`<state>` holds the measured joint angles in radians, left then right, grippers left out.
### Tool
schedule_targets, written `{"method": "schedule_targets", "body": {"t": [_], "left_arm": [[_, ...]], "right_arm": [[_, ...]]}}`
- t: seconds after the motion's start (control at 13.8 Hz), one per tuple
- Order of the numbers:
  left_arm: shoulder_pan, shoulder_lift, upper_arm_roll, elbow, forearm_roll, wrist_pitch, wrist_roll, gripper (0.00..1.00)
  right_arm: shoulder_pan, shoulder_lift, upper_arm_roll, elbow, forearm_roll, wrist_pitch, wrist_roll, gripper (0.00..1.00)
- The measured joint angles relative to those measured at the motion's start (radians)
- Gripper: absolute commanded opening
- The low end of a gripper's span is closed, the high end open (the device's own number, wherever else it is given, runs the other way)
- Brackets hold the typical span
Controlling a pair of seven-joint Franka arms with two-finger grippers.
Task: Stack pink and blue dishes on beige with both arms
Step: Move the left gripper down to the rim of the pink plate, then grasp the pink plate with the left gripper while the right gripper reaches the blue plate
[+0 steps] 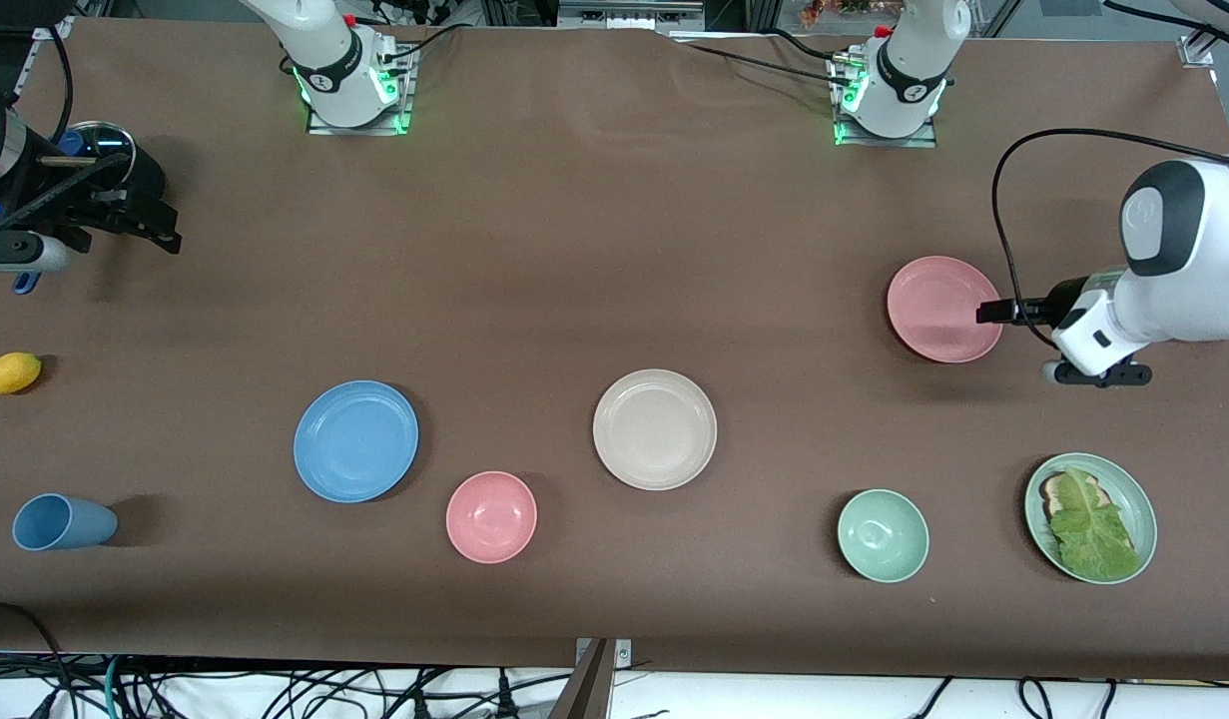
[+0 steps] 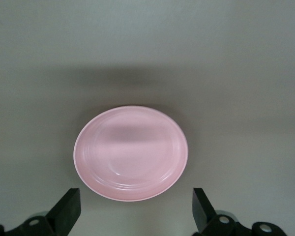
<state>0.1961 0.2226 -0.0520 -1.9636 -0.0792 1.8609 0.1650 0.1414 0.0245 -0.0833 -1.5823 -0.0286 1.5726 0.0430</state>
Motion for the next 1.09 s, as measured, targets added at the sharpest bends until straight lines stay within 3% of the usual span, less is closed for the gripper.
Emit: {"method": "schedule_targets", "body": {"t": [0.36, 1.09], "left_arm": [[0.057, -0.008, 0.044, -0.152, -0.018, 0.145, 0.143, 1.0], [0.111, 0.125, 0.047, -0.198, -0.059, 0.296, 0.215, 1.0]], "right_arm": [[-0.001, 0.0, 0.0, 0.0, 0.0, 0.001, 0.0, 1.0], [-0.005, 0.001, -0.001, 0.0, 0.0, 0.003, 0.0, 1.0]]}}
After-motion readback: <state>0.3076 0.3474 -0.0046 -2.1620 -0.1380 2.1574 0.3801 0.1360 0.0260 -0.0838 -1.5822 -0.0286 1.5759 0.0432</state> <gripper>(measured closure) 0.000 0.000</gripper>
